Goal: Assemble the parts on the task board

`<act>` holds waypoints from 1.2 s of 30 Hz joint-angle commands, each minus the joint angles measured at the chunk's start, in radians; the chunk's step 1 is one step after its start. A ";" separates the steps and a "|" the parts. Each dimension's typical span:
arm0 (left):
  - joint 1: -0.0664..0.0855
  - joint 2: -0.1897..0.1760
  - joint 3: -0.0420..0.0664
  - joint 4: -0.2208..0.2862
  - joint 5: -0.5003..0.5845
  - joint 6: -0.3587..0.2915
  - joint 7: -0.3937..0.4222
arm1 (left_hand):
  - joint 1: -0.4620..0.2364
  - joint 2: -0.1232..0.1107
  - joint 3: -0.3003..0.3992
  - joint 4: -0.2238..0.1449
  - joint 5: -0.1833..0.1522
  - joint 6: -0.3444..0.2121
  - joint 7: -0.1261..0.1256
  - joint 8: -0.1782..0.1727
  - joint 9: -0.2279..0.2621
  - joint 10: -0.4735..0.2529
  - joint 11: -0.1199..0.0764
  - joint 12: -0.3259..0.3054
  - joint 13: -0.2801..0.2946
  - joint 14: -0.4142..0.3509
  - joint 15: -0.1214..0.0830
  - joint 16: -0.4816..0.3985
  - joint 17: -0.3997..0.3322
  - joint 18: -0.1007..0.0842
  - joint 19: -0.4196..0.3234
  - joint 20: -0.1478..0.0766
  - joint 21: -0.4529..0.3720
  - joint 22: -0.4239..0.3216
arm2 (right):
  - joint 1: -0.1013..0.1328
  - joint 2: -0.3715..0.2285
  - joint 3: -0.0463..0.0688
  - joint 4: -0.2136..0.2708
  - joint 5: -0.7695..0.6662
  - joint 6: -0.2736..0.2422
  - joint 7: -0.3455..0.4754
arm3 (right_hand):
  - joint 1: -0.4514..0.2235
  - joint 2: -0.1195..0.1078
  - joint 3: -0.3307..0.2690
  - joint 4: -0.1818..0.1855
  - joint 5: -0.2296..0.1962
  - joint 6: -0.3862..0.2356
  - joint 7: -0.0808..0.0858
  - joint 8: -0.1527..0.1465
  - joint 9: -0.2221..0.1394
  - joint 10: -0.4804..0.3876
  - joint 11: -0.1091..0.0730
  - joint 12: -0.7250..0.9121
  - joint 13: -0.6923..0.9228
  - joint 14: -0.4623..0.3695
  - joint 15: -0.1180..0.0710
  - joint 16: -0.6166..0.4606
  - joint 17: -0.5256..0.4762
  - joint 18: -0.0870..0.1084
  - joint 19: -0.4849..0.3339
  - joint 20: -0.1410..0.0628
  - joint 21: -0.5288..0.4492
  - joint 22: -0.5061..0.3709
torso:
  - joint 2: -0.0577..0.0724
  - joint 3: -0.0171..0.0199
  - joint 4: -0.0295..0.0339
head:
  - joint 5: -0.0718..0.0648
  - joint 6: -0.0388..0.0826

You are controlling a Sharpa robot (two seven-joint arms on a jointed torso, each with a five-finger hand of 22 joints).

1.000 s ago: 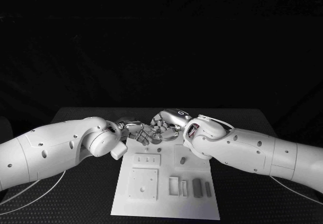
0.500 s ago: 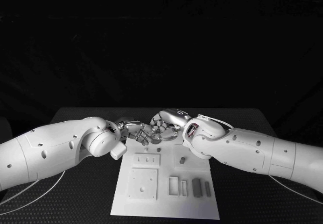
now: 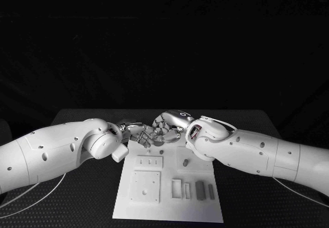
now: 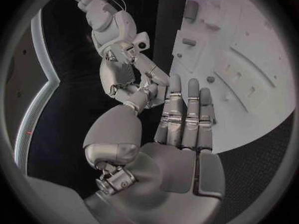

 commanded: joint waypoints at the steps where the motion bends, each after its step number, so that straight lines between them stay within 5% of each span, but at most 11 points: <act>1: 0.001 0.003 0.002 0.000 -0.004 0.022 0.010 | 0.002 0.011 0.009 0.000 -0.006 0.020 -0.014 0.006 0.006 0.010 -0.002 0.005 0.003 0.003 -0.002 0.004 0.000 -0.006 0.000 -0.003 0.004 0.020 | -0.001 0.000 -0.001 -0.003 -0.008 0.021 0.005 | 0.003 -0.004 0.003 -0.001 0.006 0.023 0.026 -0.001 0.003 0.006 0.001 -0.007 -0.002 0.000 -0.004 -0.001 0.000 0.045 0.006 -0.003 -0.002 0.006 | 0.000 0.0001 0.0003 | -0.001 0.000; 8: 0.001 0.003 0.002 -0.001 -0.009 0.024 0.007 | 0.001 0.016 0.011 -0.003 -0.012 0.025 -0.016 0.007 0.009 0.015 -0.004 0.007 0.008 0.003 -0.003 0.004 0.000 -0.006 -0.001 -0.003 0.004 0.020 | -0.001 0.000 -0.001 -0.009 0.015 0.020 0.009 | -0.005 -0.019 -0.007 -0.002 0.010 -0.003 0.036 -0.018 0.000 -0.001 0.010 -0.011 -0.002 -0.004 0.003 -0.006 0.000 0.045 0.002 -0.004 -0.007 0.005 | 0.000 0.0002 0.0002 | 0.000 -0.001; 11: 0.001 0.002 0.002 -0.003 -0.014 0.022 0.006 | -0.001 0.020 0.012 -0.003 -0.020 0.026 -0.017 0.006 0.011 0.016 -0.005 0.008 0.011 0.003 -0.004 0.004 0.000 -0.007 -0.001 -0.003 0.005 0.020 | -0.001 -0.001 -0.001 -0.013 0.037 0.014 0.018 | -0.038 -0.037 -0.053 -0.004 0.036 -0.057 0.055 -0.049 -0.011 -0.019 0.027 -0.017 -0.002 -0.013 0.020 -0.013 -0.001 0.045 -0.007 -0.001 -0.014 0.004 | 0.000 0.0004 -0.0001 | 0.000 -0.001; 13: 0.001 0.002 0.002 -0.006 -0.015 0.022 0.005 | -0.001 0.021 0.013 -0.004 -0.024 0.026 -0.017 0.006 0.011 0.016 -0.005 0.007 0.013 0.003 -0.004 0.004 0.000 -0.007 -0.002 -0.004 0.005 0.020 | -0.001 -0.003 -0.001 -0.014 0.050 0.000 0.026 | -0.072 -0.061 -0.093 -0.006 0.044 -0.142 0.077 -0.096 -0.031 -0.042 0.051 -0.031 -0.007 -0.032 0.042 -0.024 -0.004 0.045 -0.025 0.005 -0.027 0.001 | 0.000 0.0004 0.0001 | 0.000 -0.001; 15: 0.001 0.001 0.002 -0.010 -0.020 0.021 0.002 | -0.001 0.023 0.014 -0.005 -0.029 0.026 -0.017 0.005 0.012 0.015 -0.005 0.007 0.015 0.003 -0.004 0.004 0.000 -0.008 -0.002 -0.004 0.005 0.020 | -0.001 -0.005 -0.001 -0.015 0.058 -0.012 0.033 | -0.079 -0.058 -0.125 -0.016 0.051 -0.170 0.097 -0.111 -0.037 -0.056 0.069 -0.037 -0.012 -0.046 0.059 -0.031 -0.004 0.045 -0.040 0.012 -0.038 -0.001 | 0.000 0.0008 0.0004 | 0.000 -0.002; 22: 0.001 0.001 0.002 -0.018 -0.044 0.022 -0.011 | -0.005 0.025 0.014 -0.005 -0.040 0.030 -0.018 0.004 0.015 0.019 -0.007 0.009 0.020 0.004 -0.005 0.005 0.000 -0.011 -0.009 -0.003 0.003 0.020 | -0.002 -0.031 -0.001 -0.014 0.128 -0.066 0.086 | -0.101 -0.083 -0.181 -0.012 0.057 -0.243 0.124 -0.145 -0.051 -0.101 0.095 -0.050 -0.024 -0.083 0.085 -0.046 -0.006 0.045 -0.075 0.032 -0.067 -0.008 | 0.000 0.0006 0.0019 | 0.001 -0.001; 27: 0.001 -0.002 0.001 -0.024 -0.077 0.022 -0.027 | -0.008 0.028 0.014 -0.004 -0.042 0.032 -0.019 0.004 0.017 0.021 -0.008 0.009 0.024 0.005 -0.006 0.006 0.000 -0.014 -0.015 -0.003 0.003 0.021 | -0.002 -0.066 0.001 -0.012 0.230 -0.097 0.153 | -0.113 -0.096 -0.204 0.002 0.103 -0.278 0.137 -0.157 -0.052 -0.136 0.109 -0.060 -0.037 -0.122 0.099 -0.061 -0.008 0.045 -0.104 0.048 -0.090 -0.012 | 0.000 0.0012 0.0013 | 0.006 -0.003; 34: 0.001 -0.003 0.000 -0.036 -0.211 -0.010 -0.097 | -0.010 0.029 0.013 -0.006 -0.044 0.037 -0.020 0.003 0.020 0.031 -0.011 0.014 0.033 0.017 -0.011 0.014 0.004 -0.015 -0.020 -0.005 0.008 0.024 | 0.000 -0.099 0.060 -0.073 0.553 -0.085 0.217 | -0.162 -0.084 -0.235 0.037 0.140 -0.273 0.141 -0.143 -0.040 -0.178 0.113 -0.072 -0.060 -0.166 0.105 -0.089 -0.023 0.042 -0.151 0.071 -0.128 -0.020 | 0.000 0.0000 -0.0006 | 0.012 -0.007; 36: 0.001 -0.003 0.000 -0.038 -0.245 -0.011 -0.120 | -0.013 0.029 0.011 -0.008 -0.045 0.039 -0.021 0.001 0.023 0.034 -0.013 0.016 0.040 0.025 -0.014 0.018 0.005 -0.015 -0.056 0.007 0.009 0.028 | 0.004 -0.100 0.068 -0.090 0.604 -0.078 0.224 | -0.170 -0.076 -0.238 0.044 0.152 -0.273 0.141 -0.141 -0.038 -0.186 0.113 -0.077 -0.069 -0.176 0.104 -0.097 -0.029 0.041 -0.162 0.076 -0.137 -0.022 | 0.000 0.0004 0.0002 | 0.012 -0.007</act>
